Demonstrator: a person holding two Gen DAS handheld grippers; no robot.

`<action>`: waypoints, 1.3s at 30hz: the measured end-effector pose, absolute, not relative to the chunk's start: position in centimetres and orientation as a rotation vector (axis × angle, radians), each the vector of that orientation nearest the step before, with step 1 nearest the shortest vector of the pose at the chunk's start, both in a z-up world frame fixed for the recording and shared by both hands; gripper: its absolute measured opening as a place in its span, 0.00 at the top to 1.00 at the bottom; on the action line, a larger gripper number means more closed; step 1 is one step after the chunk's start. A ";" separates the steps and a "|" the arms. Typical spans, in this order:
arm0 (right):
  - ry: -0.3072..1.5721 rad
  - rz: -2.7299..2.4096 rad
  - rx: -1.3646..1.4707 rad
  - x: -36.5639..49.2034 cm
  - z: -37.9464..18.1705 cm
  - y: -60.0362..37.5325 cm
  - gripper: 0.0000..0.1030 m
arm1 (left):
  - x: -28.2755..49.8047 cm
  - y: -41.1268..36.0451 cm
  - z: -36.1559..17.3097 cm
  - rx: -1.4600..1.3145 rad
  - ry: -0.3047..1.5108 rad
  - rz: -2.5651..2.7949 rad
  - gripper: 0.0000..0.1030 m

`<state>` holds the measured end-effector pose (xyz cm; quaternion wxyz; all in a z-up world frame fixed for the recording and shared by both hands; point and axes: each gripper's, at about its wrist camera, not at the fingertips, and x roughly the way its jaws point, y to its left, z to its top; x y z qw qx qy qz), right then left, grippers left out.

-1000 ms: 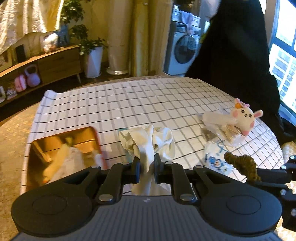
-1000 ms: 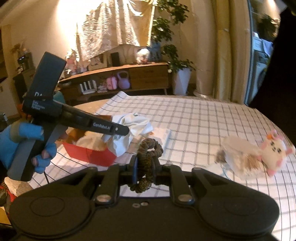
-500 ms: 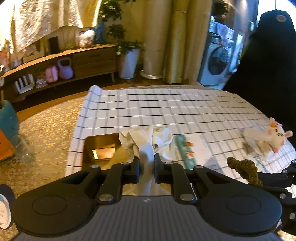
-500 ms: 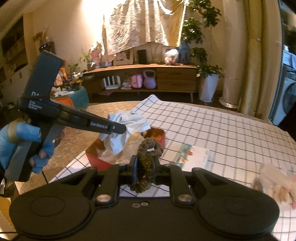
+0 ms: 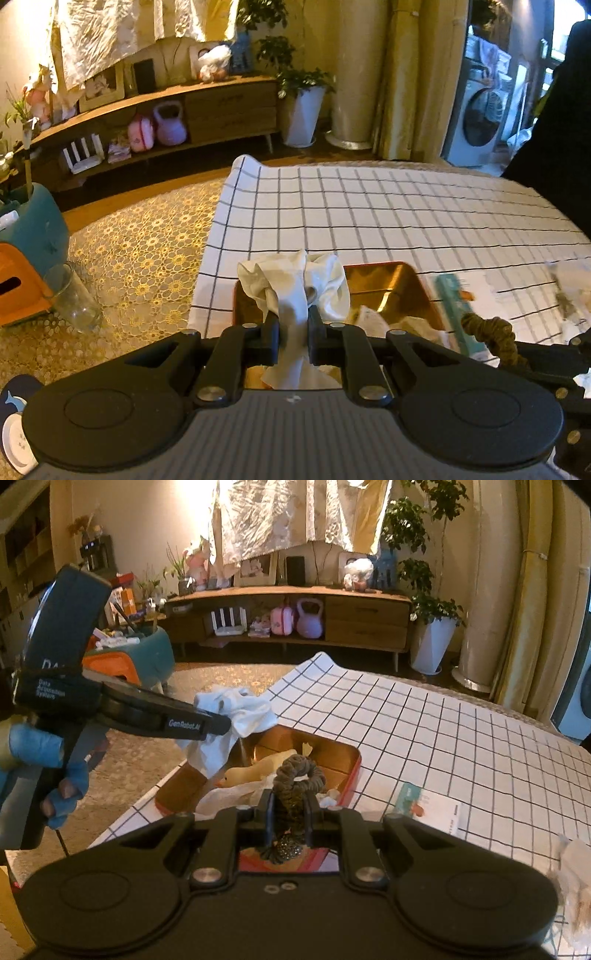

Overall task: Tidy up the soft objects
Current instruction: 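Carry the cloth and hair tie with both tools over the tin box, then open both tools to release the cloth and hair tie into the tin box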

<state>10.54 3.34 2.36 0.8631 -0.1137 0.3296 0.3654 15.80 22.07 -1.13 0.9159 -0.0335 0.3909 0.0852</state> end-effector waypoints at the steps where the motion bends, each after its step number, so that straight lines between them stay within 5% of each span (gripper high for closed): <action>1: 0.698 0.763 -0.247 10.9 2.1 3.8 0.85 | 16.2 22.3 -1.4 -0.065 0.811 0.176 0.87; 20: 0.812 0.737 -0.363 13.3 -3.7 8.4 0.85 | 20.5 22.3 -6.3 -0.054 0.920 0.121 0.87; 31: 0.821 0.737 -0.379 12.6 -4.1 8.7 0.77 | 20.5 22.5 -6.9 -0.052 0.927 0.131 0.86; 36: 0.823 0.737 -0.379 12.5 -3.9 8.5 0.71 | 20.3 22.6 -6.6 -0.066 0.917 0.145 0.66; 38: 0.820 0.734 -0.372 12.5 -3.8 8.2 0.69 | 20.1 22.6 -6.2 -0.072 0.899 0.149 0.39; 39: 0.817 0.732 -0.366 12.5 -3.6 8.1 0.68 | 19.9 22.6 -6.0 -0.072 0.887 0.152 0.35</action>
